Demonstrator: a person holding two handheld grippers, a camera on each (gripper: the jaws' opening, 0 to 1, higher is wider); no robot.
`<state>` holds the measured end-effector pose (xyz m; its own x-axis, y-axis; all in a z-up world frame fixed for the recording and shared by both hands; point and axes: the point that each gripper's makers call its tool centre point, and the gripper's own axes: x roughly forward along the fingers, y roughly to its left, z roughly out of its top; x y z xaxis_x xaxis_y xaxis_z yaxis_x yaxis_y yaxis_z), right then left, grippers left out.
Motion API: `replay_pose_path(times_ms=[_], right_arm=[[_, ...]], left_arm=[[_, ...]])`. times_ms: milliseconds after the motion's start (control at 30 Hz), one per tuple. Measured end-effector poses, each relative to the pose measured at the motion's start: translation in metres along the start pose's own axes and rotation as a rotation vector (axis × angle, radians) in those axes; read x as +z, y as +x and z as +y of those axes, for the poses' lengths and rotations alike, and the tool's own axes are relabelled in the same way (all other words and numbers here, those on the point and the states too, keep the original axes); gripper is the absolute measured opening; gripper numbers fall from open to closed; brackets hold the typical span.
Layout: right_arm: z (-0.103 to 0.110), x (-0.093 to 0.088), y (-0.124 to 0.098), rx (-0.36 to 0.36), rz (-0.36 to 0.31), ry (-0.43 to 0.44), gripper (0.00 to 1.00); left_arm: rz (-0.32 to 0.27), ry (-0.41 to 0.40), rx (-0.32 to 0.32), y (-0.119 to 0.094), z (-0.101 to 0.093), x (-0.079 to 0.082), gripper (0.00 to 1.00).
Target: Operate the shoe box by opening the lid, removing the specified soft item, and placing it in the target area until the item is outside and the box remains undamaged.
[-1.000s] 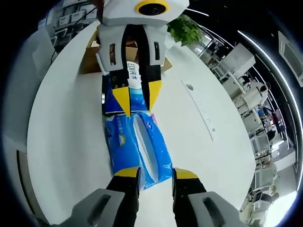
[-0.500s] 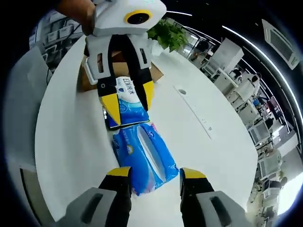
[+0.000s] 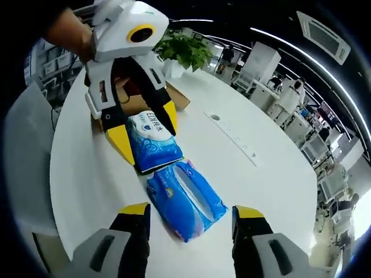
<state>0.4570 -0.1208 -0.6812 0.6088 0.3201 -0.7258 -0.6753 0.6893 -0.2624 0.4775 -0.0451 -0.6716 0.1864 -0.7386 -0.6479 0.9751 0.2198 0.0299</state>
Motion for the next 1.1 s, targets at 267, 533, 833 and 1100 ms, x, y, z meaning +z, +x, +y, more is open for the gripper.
replay_pose_path(times_ms=[267,533,833,1100], right_arm=[[0.007,0.000,-0.010,-0.025,-0.020,0.105,0.66],[0.011,0.010,-0.019,-0.045,-0.065,0.156,0.74],[0.023,0.020,-0.027,-0.070,-0.098,0.195,0.82],[0.035,0.028,-0.036,-0.089,-0.135,0.230,0.86]], left_arm=[[-0.032,-0.034,0.019,-0.017,0.000,0.002,0.56],[-0.081,-0.041,0.041,-0.037,-0.001,0.003,0.63],[-0.114,-0.089,0.066,-0.061,0.003,-0.007,0.70],[-0.140,-0.108,0.078,-0.086,0.002,-0.017,0.79]])
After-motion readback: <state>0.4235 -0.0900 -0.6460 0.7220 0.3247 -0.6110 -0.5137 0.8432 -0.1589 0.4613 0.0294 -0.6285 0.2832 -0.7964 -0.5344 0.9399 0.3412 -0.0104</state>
